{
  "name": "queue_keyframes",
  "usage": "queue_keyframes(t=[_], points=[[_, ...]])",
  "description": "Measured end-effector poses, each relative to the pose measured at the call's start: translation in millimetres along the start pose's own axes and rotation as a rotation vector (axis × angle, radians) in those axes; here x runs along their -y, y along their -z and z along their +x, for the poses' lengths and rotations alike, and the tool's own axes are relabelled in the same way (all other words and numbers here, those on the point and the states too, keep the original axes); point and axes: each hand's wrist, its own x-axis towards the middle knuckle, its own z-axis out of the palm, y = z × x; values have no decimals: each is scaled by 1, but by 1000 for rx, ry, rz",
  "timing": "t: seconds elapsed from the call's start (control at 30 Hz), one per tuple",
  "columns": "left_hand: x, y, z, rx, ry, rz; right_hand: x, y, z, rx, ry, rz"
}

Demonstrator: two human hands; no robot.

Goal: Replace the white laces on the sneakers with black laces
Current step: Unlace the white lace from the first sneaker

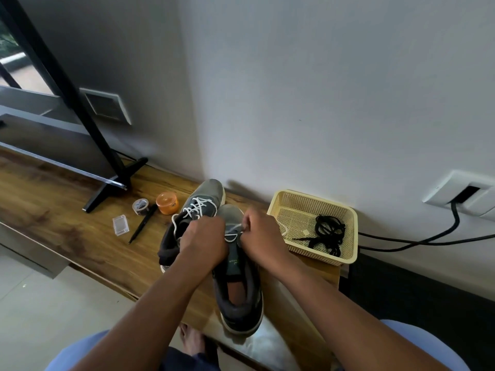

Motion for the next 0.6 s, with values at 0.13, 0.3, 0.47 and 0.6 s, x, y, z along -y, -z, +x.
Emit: queue_keyframes(t=[0.13, 0.3, 0.47, 0.6], points=[[3, 1, 1, -2, 18, 0, -1, 19, 7, -92, -183, 157], [2, 7, -1, -136, 8, -13, 1, 62, 5, 90, -125, 393], [-6, 10, -1, -143, -119, -96, -8, 80, -8, 874, -252, -15], [-6, 5, -3, -102, -109, -66, -18, 66, -15, 872, -249, -308]])
